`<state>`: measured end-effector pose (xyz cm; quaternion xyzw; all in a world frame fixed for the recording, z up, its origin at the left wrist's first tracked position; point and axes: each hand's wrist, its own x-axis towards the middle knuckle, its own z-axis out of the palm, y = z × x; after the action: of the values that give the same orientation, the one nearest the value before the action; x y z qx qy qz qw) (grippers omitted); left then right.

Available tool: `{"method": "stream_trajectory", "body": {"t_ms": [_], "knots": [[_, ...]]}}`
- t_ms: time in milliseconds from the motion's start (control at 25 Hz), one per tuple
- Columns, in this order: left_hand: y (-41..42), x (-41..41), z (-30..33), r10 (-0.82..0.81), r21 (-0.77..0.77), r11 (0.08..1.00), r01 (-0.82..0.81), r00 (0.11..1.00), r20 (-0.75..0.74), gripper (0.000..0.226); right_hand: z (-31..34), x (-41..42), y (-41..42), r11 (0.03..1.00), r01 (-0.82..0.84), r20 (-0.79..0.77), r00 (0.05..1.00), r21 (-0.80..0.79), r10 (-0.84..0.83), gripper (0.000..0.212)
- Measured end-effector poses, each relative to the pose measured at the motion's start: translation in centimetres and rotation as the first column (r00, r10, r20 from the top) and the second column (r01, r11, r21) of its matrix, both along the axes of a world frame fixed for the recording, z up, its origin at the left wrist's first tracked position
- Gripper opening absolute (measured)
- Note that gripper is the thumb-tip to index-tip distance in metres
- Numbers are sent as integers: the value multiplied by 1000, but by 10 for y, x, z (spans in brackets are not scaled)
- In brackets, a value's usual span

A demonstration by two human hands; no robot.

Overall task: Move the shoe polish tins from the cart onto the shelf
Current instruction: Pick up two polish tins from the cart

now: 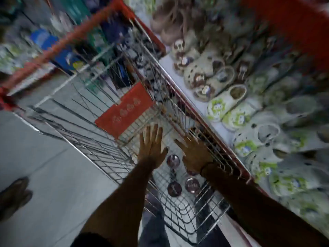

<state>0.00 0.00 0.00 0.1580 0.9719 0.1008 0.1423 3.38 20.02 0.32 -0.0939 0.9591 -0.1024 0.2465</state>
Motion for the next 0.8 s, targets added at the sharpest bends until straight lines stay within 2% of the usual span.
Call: {"method": "stream_trajectory", "body": {"t_ms": [40,120,160,240,320,480,600,720,800], "knots": [[9,10,-26,-7,-16,1000,9,993,116,86,-32,8,5,1000,23,145,989,16,-25,75],[29,29,-71,-24,-37,999,37,951,307,87,-85,27,14,998,63,297,953,19,-66,74],[36,38,-90,-11,-61,997,38,916,402,86,-95,38,15,995,88,370,923,55,-102,67],[53,47,-126,3,-76,996,42,858,513,84,-116,47,16,994,82,335,937,77,-103,46],[64,52,-143,-34,-97,990,98,855,517,81,-123,45,13,993,83,238,966,89,-102,31],[70,45,-132,-24,-114,990,86,888,459,68,-118,38,18,990,5,274,961,141,-44,31],[56,24,-91,65,-103,994,-25,914,400,50,-85,16,18,991,130,237,963,25,-132,52],[34,-5,-30,138,-30,990,-136,933,331,59,-21,-20,7,978,193,145,973,-84,-180,80],[22,-29,21,161,48,984,-172,970,182,67,31,-47,-1,961,223,14,974,-161,-224,83]]}}
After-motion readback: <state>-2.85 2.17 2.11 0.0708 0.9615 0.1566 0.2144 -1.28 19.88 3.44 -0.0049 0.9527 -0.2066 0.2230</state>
